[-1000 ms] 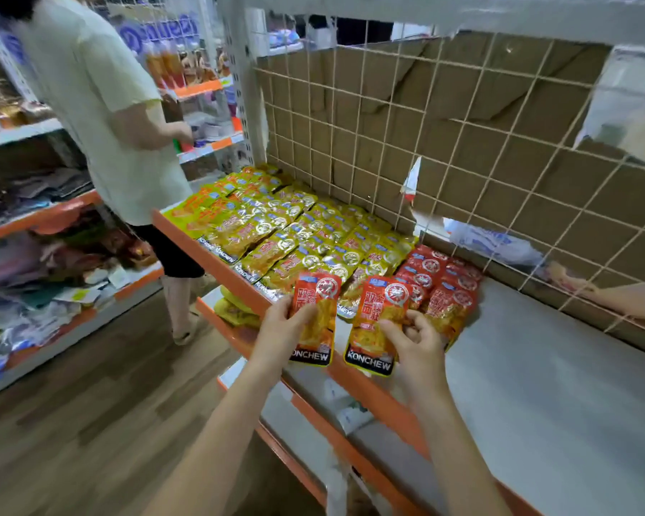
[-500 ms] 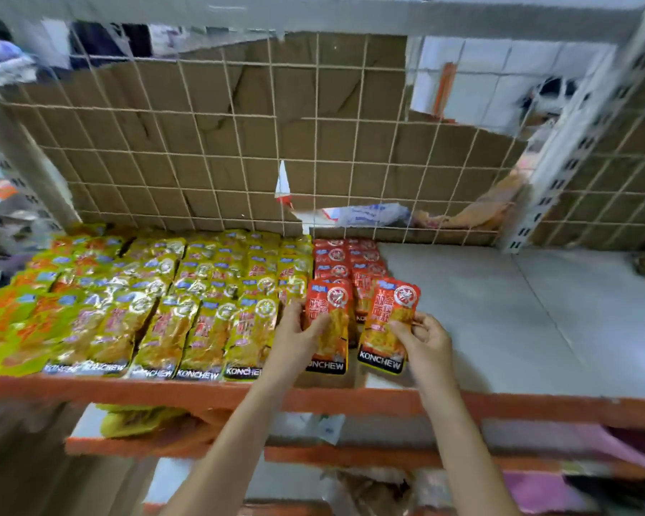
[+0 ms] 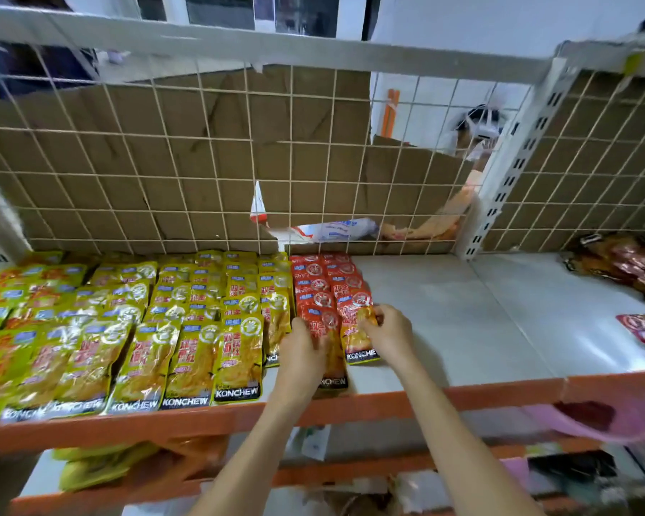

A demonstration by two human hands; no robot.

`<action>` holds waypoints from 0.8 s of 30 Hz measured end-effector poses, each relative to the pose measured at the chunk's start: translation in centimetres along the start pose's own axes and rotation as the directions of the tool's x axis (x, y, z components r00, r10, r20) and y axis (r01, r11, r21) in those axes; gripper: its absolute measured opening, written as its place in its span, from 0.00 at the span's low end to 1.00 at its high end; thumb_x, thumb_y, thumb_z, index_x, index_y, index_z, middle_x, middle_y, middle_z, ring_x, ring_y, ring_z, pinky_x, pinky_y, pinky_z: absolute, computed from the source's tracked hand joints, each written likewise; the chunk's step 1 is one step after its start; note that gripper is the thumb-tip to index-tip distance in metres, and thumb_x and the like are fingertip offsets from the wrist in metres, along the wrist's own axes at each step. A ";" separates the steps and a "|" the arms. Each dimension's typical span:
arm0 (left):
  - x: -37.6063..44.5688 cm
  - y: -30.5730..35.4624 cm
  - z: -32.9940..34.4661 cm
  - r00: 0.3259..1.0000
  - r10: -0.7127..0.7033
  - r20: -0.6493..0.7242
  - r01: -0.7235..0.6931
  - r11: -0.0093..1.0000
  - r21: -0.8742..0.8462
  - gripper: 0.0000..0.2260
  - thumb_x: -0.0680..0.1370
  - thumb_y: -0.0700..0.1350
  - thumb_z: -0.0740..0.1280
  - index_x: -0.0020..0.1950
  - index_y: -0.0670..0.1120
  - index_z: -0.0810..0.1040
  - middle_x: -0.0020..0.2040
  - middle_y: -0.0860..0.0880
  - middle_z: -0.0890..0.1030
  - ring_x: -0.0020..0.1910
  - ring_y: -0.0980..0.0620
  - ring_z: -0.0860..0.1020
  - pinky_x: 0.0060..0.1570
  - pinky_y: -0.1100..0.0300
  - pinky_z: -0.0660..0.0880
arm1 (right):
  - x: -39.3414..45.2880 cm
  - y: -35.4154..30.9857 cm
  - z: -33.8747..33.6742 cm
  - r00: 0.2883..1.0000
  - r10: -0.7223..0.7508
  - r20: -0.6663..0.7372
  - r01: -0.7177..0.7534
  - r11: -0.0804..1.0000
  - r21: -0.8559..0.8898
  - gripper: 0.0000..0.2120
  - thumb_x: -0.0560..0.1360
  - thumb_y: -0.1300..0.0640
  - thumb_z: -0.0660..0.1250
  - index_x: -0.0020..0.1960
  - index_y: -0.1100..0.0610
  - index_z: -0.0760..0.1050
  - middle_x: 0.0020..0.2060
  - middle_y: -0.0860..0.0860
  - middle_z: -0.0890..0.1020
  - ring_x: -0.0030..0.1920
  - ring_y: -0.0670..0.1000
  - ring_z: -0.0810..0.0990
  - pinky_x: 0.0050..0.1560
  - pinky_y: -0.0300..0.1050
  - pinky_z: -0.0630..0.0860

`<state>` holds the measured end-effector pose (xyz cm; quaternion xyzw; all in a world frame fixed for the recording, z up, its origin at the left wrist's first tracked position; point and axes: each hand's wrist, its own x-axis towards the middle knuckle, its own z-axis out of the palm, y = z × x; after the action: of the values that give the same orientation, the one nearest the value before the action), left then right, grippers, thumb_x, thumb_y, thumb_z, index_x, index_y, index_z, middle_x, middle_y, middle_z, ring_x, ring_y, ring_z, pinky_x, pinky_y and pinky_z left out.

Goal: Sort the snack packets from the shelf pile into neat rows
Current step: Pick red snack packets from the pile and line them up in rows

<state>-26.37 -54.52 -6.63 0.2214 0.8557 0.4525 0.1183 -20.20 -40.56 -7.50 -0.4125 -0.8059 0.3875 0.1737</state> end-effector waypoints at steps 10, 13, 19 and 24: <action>-0.6 -0.3 0.4 0.995 0.099 -0.014 -0.087 0.932 0.353 0.13 0.81 0.49 0.59 0.59 0.41 0.65 0.57 0.44 0.74 0.53 0.45 0.77 0.43 0.59 0.69 | 0.0 0.5 1.5 0.993 -0.095 -0.069 0.076 0.967 -0.241 0.16 0.78 0.48 0.61 0.60 0.58 0.72 0.56 0.55 0.74 0.53 0.55 0.76 0.50 0.49 0.75; -0.8 -0.4 0.4 0.994 0.108 -0.036 -0.081 0.894 0.441 0.16 0.81 0.53 0.58 0.60 0.42 0.64 0.61 0.44 0.67 0.51 0.46 0.78 0.40 0.61 0.69 | -0.4 1.0 1.8 0.981 -0.163 -0.107 0.132 0.958 -0.253 0.18 0.78 0.50 0.62 0.63 0.59 0.69 0.57 0.55 0.73 0.55 0.55 0.75 0.49 0.46 0.71; -1.0 -1.6 0.7 0.891 0.442 -0.102 -0.365 0.832 0.419 0.19 0.70 0.45 0.74 0.56 0.40 0.74 0.52 0.42 0.74 0.45 0.42 0.77 0.40 0.55 0.76 | -0.4 1.3 2.1 0.948 -0.289 -0.135 0.253 0.938 -0.235 0.19 0.77 0.53 0.66 0.66 0.55 0.71 0.57 0.55 0.71 0.57 0.56 0.73 0.52 0.50 0.75; -0.8 -3.6 0.6 0.836 0.535 0.120 -0.531 0.735 0.422 0.22 0.67 0.47 0.73 0.60 0.46 0.76 0.59 0.43 0.75 0.56 0.41 0.76 0.51 0.50 0.76 | -0.4 1.3 2.2 0.936 -0.347 -0.057 0.320 0.908 -0.270 0.18 0.78 0.52 0.64 0.67 0.55 0.72 0.62 0.54 0.71 0.60 0.53 0.70 0.57 0.45 0.72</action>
<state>-26.40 -56.26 -9.95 0.4755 0.8360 0.2638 -0.0731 -20.55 -41.50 -9.87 -0.3071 -0.8977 0.2227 0.2243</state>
